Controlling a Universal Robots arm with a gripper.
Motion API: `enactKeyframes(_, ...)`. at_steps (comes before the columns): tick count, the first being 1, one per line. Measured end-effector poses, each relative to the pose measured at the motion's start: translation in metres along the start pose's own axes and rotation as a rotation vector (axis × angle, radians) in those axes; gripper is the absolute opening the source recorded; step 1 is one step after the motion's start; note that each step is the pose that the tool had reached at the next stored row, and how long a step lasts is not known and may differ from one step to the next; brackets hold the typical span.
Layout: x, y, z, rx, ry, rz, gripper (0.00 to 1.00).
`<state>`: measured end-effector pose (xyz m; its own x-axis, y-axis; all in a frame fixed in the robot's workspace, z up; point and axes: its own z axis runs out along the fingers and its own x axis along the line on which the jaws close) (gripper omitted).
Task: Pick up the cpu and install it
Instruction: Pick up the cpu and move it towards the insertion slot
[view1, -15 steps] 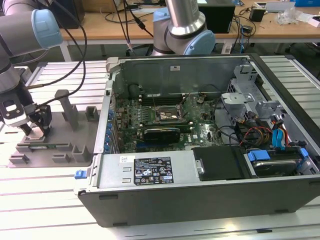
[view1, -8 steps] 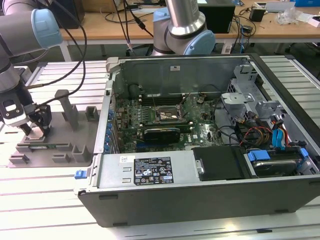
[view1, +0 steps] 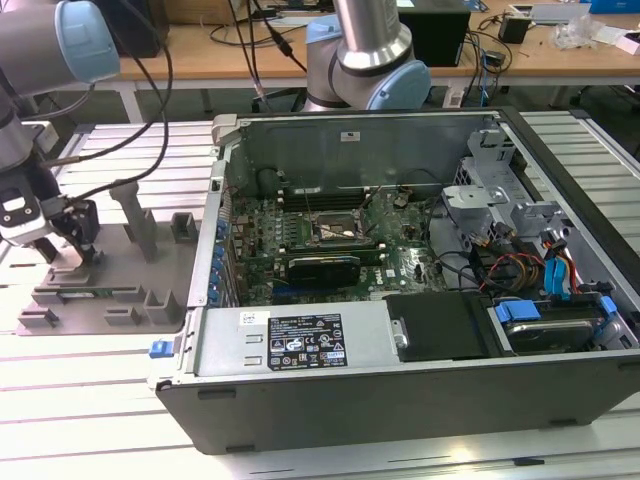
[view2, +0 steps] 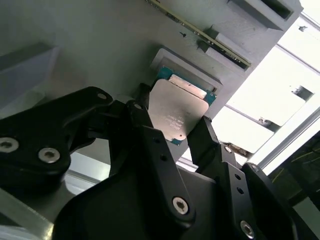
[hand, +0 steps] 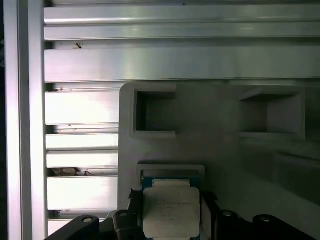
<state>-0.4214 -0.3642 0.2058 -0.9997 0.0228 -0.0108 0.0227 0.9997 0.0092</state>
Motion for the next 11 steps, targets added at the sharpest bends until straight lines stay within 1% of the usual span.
enactKeyframes(11,-0.0001,0.0031,-0.0161,0.0,0.0001,0.0,0.55)
